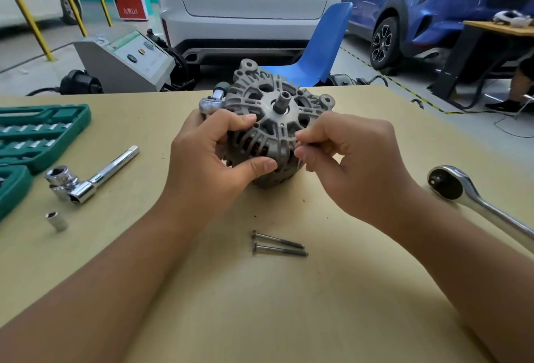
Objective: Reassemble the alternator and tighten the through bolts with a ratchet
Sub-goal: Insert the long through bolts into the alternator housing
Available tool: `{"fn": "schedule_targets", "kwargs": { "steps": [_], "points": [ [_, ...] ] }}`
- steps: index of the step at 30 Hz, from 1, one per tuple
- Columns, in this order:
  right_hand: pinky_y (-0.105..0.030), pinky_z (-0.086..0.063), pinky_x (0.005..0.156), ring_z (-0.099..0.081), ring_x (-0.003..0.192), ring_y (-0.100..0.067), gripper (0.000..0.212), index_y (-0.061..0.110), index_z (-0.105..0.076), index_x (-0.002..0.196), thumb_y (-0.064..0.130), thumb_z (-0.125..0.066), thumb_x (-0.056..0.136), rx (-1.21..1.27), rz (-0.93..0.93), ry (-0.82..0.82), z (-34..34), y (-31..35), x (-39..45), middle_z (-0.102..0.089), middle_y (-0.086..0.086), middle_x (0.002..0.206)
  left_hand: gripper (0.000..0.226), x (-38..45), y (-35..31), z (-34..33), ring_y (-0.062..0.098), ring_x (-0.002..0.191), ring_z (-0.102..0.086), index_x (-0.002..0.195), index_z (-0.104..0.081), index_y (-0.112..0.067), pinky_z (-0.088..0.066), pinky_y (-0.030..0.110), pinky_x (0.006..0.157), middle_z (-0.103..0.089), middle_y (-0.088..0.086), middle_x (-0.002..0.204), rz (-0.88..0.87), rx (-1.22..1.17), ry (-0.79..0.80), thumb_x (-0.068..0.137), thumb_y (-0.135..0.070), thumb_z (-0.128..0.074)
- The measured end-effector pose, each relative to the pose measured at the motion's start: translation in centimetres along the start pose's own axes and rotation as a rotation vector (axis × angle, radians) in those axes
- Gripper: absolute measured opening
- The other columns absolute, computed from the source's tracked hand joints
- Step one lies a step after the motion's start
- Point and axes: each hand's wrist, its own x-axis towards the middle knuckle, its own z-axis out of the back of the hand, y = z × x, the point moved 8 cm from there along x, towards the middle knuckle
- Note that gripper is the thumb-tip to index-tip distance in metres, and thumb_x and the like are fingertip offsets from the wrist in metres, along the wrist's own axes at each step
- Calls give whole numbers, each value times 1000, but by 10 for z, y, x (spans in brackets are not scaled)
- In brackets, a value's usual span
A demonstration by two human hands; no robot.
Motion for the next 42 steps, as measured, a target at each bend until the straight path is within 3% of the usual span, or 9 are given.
{"fn": "schedule_targets", "kwargs": {
  "steps": [7,11,14,18,24,31,35,38,42],
  "points": [
    [-23,-56,64,-67,64,-5,26,29,-65,89,6,-76,87,281,-307,-233,18,-36,-3,-71,12,74,80,-4,0,-1,-2,101,-55,115,-58,-40,-47,13,88,-51,-3,116,-7,94,16,48,-62,-94],
    [-37,-56,63,-62,60,-20,5,20,-68,89,18,-71,93,417,-643,-430,35,-85,-11,-70,0,74,82,-4,-4,-8,-12,105,-47,114,-51,-35,-39,-1,88,-46,-3,116,-20,177,-54,48,-64,-90],
    [-37,-60,74,-66,79,-13,11,22,-66,90,28,-67,99,381,-789,-407,33,-110,-19,-71,10,85,79,-2,2,-6,0,102,-53,115,-53,-28,-43,3,83,-49,-1,114,-26,156,-44,51,-60,-86],
    [-46,-62,82,-68,111,-23,16,21,-61,91,27,-55,105,616,-811,-259,8,-115,-19,-70,3,125,74,2,11,2,3,88,-55,114,-58,-26,-44,7,74,-56,1,109,-63,88,-19,54,-55,-89],
    [-40,-63,74,-74,98,-28,19,18,-54,90,32,-50,102,696,-760,-193,-25,-106,-8,-77,-5,110,67,8,27,8,20,100,-67,115,-60,-40,-61,45,81,-63,-2,114,-31,-44,-63,57,-55,-92],
    [-58,-58,81,-70,87,-27,25,23,-52,92,46,-47,99,406,-791,-314,-31,-121,17,-73,-7,94,55,27,38,1,4,79,-58,105,-61,-42,-49,16,68,-64,-8,103,14,-56,-80,60,-57,-90],
    [-61,-57,83,-67,92,-39,27,20,-53,90,44,-46,100,473,-833,-319,-47,-135,23,-70,-16,98,42,54,69,13,3,74,-53,102,-59,-45,-49,26,67,-57,-15,91,286,-221,-295,70,-64,-79],
    [-49,-58,78,-71,83,-25,30,21,-52,85,42,-44,104,698,-938,-297,-63,-145,17,-73,-11,93,60,57,93,0,8,66,-52,120,-58,-50,-45,31,56,-59,-7,104,583,-303,-158,67,-76,-68],
    [-57,-50,81,-56,83,-27,31,22,-50,80,47,-47,96,670,-972,-319,-64,-144,16,-59,-11,87,38,54,81,-25,2,52,-52,101,-69,-47,-36,19,42,-66,-20,74,572,-365,142,72,-70,-61]
  ]
}}
